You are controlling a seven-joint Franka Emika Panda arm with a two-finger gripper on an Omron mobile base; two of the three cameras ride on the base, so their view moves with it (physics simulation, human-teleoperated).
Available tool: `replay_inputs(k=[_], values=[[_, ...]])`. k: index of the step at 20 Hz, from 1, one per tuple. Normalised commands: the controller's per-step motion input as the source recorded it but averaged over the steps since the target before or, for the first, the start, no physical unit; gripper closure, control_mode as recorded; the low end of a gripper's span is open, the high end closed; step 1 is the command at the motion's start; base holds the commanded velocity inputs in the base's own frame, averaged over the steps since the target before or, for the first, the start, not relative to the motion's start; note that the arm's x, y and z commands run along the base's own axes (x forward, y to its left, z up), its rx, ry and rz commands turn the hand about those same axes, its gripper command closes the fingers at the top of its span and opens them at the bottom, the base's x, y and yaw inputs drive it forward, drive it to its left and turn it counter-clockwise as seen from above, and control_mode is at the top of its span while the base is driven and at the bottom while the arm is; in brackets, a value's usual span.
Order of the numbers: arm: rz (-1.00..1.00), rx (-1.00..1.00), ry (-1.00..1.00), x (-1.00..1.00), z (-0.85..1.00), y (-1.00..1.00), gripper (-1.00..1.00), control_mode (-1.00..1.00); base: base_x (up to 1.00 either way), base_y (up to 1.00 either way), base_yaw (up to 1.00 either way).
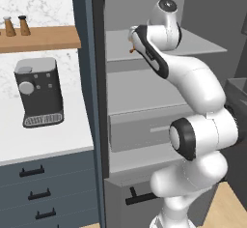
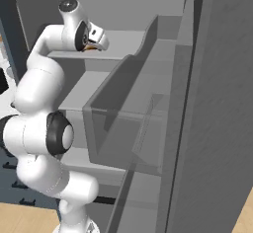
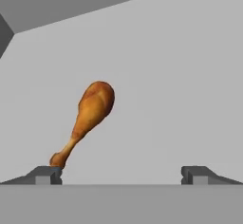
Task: Place one bell pepper and one chicken drumstick in each tupperware on the nearby counter, to pack two identical lunches.
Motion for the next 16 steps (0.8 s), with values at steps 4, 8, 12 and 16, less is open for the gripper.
replay_inputs(k=[4,8,12,16], values=[[0.00,0.00,0.02,0.49,-0.16,0.09,-1.00,-1.00,0.00,0.00,0.00],[0.00,0.00,0.01,0.44,-0.17,0.06,-1.00,-1.00,0.00,0.00,0.00],[0.00,0.00,0.02,0.49,-0.18,0.06,-1.00,-1.00,0.00,0.00,0.00],[0.00,0.00,0.02,0.48,-0.16,0.12,-1.00,-1.00,0.00,0.00,0.00]])
